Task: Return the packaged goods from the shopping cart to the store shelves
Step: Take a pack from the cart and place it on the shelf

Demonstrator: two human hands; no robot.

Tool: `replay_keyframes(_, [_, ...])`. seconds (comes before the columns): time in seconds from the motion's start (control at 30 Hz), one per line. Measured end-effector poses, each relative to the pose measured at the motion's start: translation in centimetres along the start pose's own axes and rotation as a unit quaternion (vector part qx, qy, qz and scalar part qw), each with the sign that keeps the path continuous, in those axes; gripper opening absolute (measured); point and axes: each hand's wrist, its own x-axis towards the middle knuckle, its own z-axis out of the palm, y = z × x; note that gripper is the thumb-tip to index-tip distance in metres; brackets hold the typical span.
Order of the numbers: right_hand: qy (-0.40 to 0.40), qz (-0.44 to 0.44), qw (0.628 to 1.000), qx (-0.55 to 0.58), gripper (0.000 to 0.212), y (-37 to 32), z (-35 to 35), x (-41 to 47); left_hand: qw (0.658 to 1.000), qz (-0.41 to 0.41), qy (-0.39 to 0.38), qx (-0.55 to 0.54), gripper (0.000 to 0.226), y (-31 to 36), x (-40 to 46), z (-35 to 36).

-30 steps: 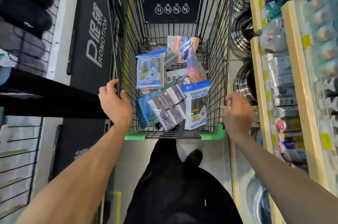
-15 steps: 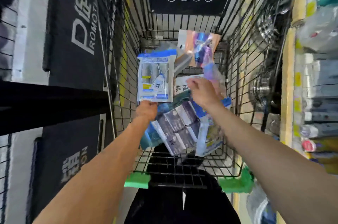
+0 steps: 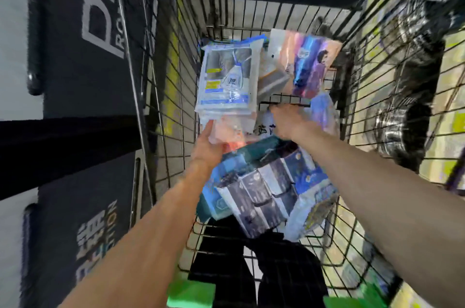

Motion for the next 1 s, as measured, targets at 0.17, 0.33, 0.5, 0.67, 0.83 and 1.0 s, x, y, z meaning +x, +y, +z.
replay_keyframes(0.17, [-0.018,0.020,0.999,0.044,0.060,0.7,-1.2,-0.7,0.998,-0.006,-0.016,0.060,0.065,-0.5,-0.1,-0.3])
replay_keyframes(0.33, [0.040,-0.019,0.999,0.020,0.048,1.0,-2.4,-3.7,0.996,-0.063,0.037,0.053,0.055,-0.8,-1.3,0.2])
replay_keyframes(0.5, [0.130,-0.033,0.990,0.032,0.047,1.3,-3.9,-8.0,0.975,0.001,0.107,0.193,0.060,2.1,-3.4,0.7])
replay_keyframes(0.67, [0.271,0.002,0.943,0.191,0.053,1.4,-7.1,-12.9,0.941,0.246,0.225,-0.058,0.055,6.3,-7.7,0.9])
replay_keyframes(0.83, [0.358,0.042,0.764,0.535,0.054,-1.3,-9.1,-18.3,0.953,0.195,0.198,-0.123,0.072,8.8,-12.3,2.9])
replay_keyframes(1.0, [0.386,0.023,0.517,0.764,0.019,-3.7,-10.1,-24.9,0.978,0.130,0.015,-0.165,0.078,10.0,-16.9,3.5])
